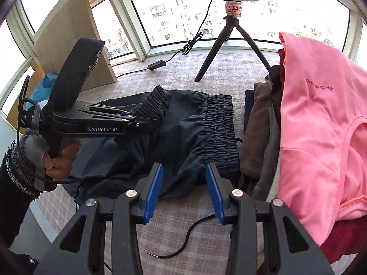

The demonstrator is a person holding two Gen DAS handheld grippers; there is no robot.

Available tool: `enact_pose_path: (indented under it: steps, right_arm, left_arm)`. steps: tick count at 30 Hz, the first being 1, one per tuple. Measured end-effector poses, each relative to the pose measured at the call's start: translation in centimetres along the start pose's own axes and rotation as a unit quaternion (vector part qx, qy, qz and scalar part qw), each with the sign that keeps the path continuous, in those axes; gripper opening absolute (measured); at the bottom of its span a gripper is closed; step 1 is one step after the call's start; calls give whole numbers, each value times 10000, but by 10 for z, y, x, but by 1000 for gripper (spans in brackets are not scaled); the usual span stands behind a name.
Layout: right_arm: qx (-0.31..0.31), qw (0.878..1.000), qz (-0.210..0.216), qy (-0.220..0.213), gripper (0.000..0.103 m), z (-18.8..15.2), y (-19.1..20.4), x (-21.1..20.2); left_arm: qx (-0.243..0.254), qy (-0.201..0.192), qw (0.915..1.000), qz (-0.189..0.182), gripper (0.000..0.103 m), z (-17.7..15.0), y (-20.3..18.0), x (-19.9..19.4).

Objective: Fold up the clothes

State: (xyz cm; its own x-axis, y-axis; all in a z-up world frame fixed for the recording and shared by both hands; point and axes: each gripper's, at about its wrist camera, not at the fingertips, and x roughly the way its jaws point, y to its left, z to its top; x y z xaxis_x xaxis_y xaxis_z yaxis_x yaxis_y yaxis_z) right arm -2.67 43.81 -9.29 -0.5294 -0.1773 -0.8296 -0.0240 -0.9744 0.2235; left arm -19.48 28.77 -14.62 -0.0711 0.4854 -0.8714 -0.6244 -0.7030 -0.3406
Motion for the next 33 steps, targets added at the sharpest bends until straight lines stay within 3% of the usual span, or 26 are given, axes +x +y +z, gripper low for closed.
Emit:
enact_pose_path:
  steps: [4,8,14,16,18,19,22,24,26,29,33]
  right_arm:
    - [-45,10000,29,62,39,-1,-3,5]
    - [-7,10000,52,28,39,1,-5,3]
    - [-140,9994,326,-62,39,35,8,8]
    - [-307,9983,498,33,39,52,20,23]
    - [-441,9984,231,267,39,65,28,51]
    - [-452,9978,62,470,39,68,29,67]
    - [-132,9950,78,989,39,68,23,105]
    - [-50,9936,45,1124,39,65,22,114]
    - [-134,9927,68,1195,39,64,27,117]
    - [-159,9908,-225,1325,39,61,30,119]
    - [29,9898,-374,1375,39,57,29,118]
  left_arm:
    - [25,-53,9999,152,17,10,-4,8]
    - [-194,254,9994,-150,22,14,-1,5]
    - [83,-392,9977,539,42,-18,27,-98]
    - [79,-513,9944,921,44,-40,50,-130]
    - [-31,-512,9901,1310,44,-70,80,-153]
    - [-144,-443,9892,1390,44,-87,95,-160]
    - [-508,-176,9868,1530,44,-140,137,-174]
    - [-624,-36,9836,1690,44,-170,156,-179]
    - [-789,90,9830,1654,44,-191,174,-176]
    - [-916,205,9836,1540,44,-207,190,-164]
    - [-701,179,9896,1244,44,-210,188,-147]
